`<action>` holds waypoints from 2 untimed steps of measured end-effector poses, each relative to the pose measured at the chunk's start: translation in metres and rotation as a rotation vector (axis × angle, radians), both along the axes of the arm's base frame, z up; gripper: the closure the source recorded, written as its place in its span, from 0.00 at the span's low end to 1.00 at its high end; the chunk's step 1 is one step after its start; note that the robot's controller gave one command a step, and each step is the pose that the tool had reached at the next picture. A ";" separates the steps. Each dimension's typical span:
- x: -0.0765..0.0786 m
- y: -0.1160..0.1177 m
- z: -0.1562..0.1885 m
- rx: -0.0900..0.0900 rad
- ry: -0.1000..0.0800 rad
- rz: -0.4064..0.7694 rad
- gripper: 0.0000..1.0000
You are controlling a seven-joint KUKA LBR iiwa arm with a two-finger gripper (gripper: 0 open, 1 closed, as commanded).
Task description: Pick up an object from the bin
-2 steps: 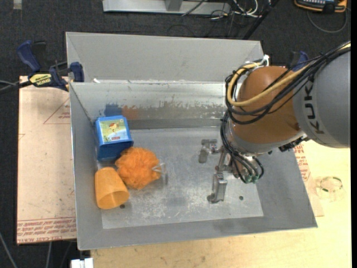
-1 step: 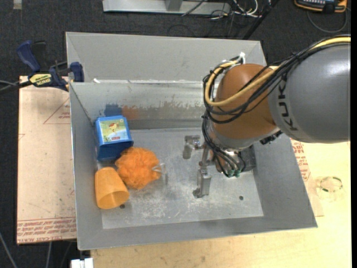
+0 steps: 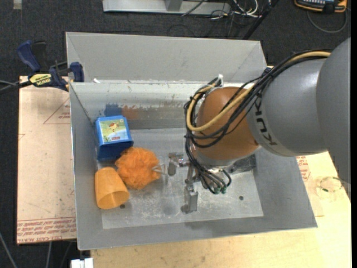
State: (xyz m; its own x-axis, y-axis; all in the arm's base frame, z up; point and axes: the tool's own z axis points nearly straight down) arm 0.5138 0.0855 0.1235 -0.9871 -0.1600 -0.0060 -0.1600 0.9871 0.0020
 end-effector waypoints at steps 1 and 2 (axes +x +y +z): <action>-0.017 0.013 -0.017 -0.002 0.015 0.044 0.00; 0.005 0.035 0.034 -0.002 0.006 0.039 0.00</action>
Offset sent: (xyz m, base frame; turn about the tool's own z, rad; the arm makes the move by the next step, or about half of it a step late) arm 0.0190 0.0517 0.0713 -0.0364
